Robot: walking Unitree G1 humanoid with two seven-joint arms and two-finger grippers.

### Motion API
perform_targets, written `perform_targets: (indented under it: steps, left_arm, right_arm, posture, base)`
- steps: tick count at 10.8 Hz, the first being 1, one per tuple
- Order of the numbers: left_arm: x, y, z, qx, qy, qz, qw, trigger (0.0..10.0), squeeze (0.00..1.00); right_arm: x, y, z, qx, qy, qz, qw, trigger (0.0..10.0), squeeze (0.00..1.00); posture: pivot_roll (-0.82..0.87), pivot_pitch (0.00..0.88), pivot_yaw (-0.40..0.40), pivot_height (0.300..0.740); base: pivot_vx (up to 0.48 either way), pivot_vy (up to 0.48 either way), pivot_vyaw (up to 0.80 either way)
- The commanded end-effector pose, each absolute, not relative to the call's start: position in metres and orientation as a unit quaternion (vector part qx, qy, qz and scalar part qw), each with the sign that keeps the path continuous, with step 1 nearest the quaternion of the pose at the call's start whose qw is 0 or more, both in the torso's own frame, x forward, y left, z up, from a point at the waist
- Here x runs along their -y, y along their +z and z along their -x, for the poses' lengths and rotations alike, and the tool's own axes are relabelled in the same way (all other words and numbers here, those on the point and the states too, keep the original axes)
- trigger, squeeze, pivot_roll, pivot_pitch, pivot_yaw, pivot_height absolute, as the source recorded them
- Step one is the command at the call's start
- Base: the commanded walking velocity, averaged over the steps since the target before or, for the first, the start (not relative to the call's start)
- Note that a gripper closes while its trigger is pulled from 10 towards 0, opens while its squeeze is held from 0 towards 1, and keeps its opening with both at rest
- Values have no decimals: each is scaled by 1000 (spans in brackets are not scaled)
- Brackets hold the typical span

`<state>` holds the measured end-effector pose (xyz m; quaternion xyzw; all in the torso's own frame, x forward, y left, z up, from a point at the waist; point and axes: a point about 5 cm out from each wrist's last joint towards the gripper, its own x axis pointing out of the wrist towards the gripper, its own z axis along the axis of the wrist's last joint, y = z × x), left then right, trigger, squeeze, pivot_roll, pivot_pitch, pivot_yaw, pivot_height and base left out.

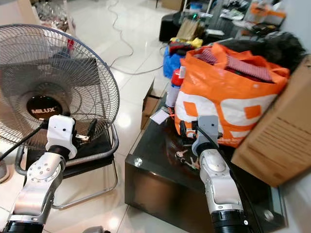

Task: Hang keys on a hook

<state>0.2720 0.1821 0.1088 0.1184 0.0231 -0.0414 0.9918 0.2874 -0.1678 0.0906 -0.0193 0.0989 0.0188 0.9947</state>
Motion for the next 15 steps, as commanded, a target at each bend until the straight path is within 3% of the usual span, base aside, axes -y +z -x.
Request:
perform_targets:
  steps: [1, 3, 15]
  left_arm:
    - [-179, 113, -272, -17, -42, -120, 992, 10000, 0]
    - [-179, 115, -274, -12, -44, -116, 992, 10000, 0]
    - [-180, 103, -265, -22, -38, -101, 994, 10000, 0]
  right_arm:
    - [173, 96, -292, -89, 13, 24, 996, 10000, 0]
    - [174, 94, -291, -90, 6, 23, 996, 10000, 0]
    - [175, 91, -286, -97, 8, 29, 995, 10000, 0]
  posture:
    - [79, 0, -103, 740]
    - [77, 0, -101, 740]
    - [79, 0, -133, 740]
  base:
    - [0, 0, 0]
    - [0, 0, 0]
    - [264, 0, 0]
